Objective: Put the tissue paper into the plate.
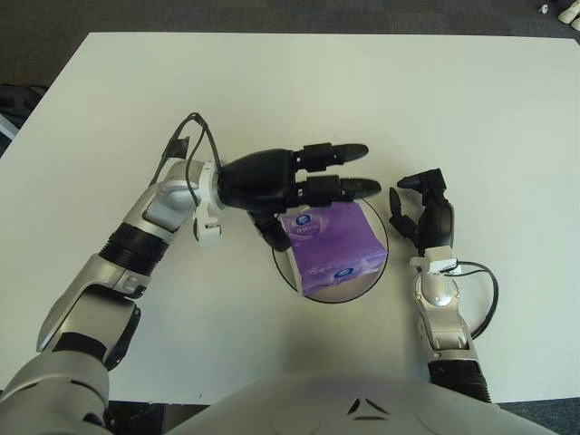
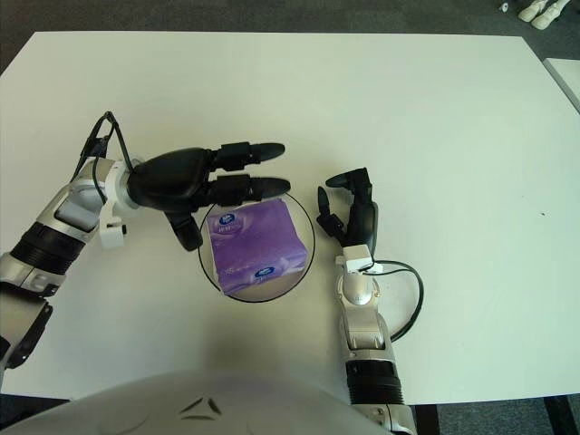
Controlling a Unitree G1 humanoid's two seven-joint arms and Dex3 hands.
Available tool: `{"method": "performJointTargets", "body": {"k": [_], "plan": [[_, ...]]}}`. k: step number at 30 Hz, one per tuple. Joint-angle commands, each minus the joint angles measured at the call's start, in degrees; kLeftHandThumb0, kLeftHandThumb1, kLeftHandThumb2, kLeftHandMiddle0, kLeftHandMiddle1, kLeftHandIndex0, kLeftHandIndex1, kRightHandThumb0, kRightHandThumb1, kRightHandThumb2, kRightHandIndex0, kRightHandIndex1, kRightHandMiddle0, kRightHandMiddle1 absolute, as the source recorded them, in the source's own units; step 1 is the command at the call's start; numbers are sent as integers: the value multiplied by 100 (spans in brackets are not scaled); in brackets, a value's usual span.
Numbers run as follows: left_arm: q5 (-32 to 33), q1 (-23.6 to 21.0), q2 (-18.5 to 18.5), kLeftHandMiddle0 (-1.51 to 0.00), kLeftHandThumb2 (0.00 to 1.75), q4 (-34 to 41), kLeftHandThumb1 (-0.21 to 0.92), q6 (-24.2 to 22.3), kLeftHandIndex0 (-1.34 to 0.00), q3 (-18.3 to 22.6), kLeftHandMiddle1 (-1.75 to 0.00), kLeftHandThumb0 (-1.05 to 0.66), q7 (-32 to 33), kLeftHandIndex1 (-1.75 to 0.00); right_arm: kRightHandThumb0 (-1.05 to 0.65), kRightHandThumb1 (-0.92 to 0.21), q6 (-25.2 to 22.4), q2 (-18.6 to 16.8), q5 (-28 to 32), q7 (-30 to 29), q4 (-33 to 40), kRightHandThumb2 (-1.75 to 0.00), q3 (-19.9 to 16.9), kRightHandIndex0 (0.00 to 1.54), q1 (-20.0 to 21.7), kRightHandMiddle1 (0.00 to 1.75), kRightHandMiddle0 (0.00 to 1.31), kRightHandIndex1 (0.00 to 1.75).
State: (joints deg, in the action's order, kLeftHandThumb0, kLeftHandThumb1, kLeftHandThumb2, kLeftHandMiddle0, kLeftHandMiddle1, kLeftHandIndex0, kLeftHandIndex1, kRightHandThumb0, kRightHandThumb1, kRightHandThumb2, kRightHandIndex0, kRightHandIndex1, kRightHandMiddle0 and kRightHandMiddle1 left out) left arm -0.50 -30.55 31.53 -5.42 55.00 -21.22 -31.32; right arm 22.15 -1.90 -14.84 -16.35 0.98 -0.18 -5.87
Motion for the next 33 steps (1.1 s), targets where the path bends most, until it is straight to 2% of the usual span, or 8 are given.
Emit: {"method": "performJointTargets", "body": {"k": [1,3,6,9,13,18,24,33], "plan": [[1527,723,-421,-3,102,337,92,-1038,0,295,-2,-96,324,0,-35,-87,-476,-159,4,-83,-43,-60,-19,51,-291,175,22,117],[1835,1306,-608,-5,102,251,92,-883,0,709,-3,-95,646,0,-36,-85,-512,-199,14,-107,-20,-62,-24,51,-287,175,23,118],[1908,2029,-1044,-1,93,295,92,-818,0,1217,-60,-88,1250,-53,-37,-74,-512,-230,47,-125,-17,-78,-36,53,-273,175,30,120],[1757,1683,-1834,-21,87,444,84,-1591,-5,1514,-134,-75,2227,-117,-38,-67,-420,-232,112,-117,-74,-87,-56,55,-234,175,35,123],[2464,830,-2313,-71,85,8,69,-2050,-31,1774,-164,-51,2304,-152,-39,-64,-338,-229,146,-102,-121,-91,-64,57,-198,175,36,125],[3414,784,-2732,-102,107,231,47,-2543,-53,2001,-173,-45,1978,-164,-39,-63,-367,-203,178,-41,-137,-92,-63,59,-167,175,37,126],[3291,995,-3164,-130,147,139,19,-2509,-73,2393,-174,-55,2153,-173,-38,-70,-361,-160,141,-6,-142,-84,-79,60,-153,175,33,120],[2860,820,-3533,-145,161,-503,8,-2365,-82,2910,-175,-59,2348,-175,-38,-72,-433,-130,127,10,-123,-81,-87,61,-154,175,31,116]]}}
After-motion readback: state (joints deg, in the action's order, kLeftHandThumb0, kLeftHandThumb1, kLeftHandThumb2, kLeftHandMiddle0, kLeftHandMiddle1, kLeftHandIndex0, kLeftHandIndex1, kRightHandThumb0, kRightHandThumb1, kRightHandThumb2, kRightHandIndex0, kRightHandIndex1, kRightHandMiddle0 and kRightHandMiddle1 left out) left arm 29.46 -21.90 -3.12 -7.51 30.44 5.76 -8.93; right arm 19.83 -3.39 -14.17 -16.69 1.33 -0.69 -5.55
